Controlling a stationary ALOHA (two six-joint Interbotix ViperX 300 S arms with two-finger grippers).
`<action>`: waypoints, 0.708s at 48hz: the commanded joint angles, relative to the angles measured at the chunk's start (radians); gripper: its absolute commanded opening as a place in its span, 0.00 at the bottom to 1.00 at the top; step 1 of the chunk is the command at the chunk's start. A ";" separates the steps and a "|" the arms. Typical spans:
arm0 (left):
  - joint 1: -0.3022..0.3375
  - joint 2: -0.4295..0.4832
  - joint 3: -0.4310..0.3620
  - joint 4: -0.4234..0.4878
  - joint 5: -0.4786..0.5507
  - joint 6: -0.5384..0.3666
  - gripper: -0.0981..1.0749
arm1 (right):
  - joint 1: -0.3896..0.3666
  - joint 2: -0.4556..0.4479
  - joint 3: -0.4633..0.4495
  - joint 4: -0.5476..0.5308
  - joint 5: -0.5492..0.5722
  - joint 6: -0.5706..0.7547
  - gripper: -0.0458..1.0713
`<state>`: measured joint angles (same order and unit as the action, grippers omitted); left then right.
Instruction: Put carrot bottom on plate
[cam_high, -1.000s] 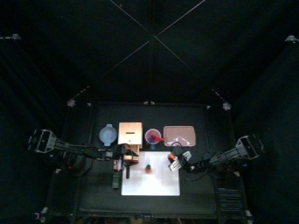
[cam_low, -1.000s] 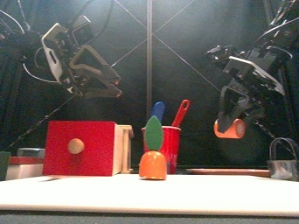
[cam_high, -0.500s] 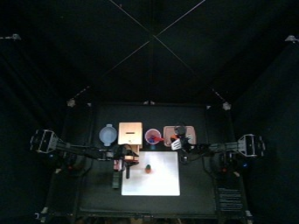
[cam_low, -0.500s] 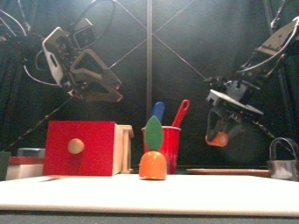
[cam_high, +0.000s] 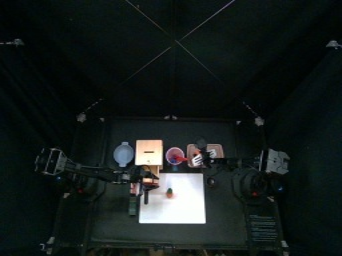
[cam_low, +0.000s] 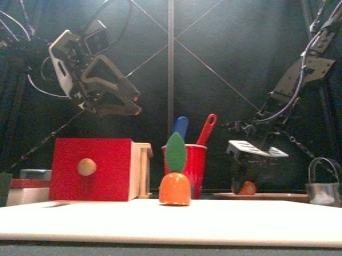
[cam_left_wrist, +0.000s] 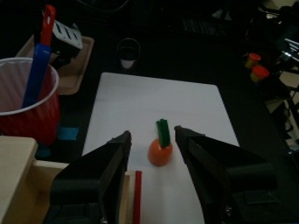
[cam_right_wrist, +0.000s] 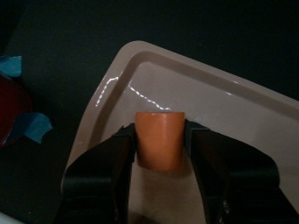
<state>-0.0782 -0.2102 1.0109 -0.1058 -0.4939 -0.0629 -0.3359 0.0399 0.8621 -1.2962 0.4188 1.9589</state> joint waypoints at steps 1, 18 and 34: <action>-0.002 -0.003 -0.023 -0.002 -0.012 0.000 0.79 | -0.009 -0.023 -0.009 0.000 0.005 0.003 0.60; -0.002 -0.002 -0.020 -0.002 -0.012 0.002 0.79 | -0.005 -0.032 0.000 0.029 0.003 0.002 0.80; -0.002 -0.002 -0.018 -0.002 -0.012 0.000 0.79 | 0.011 -0.083 0.005 0.031 0.005 0.002 0.87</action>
<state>-0.0798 -0.2086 1.0124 -0.1058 -0.4955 -0.0614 -0.3298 -0.0015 0.8713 -1.2655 0.4203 1.9589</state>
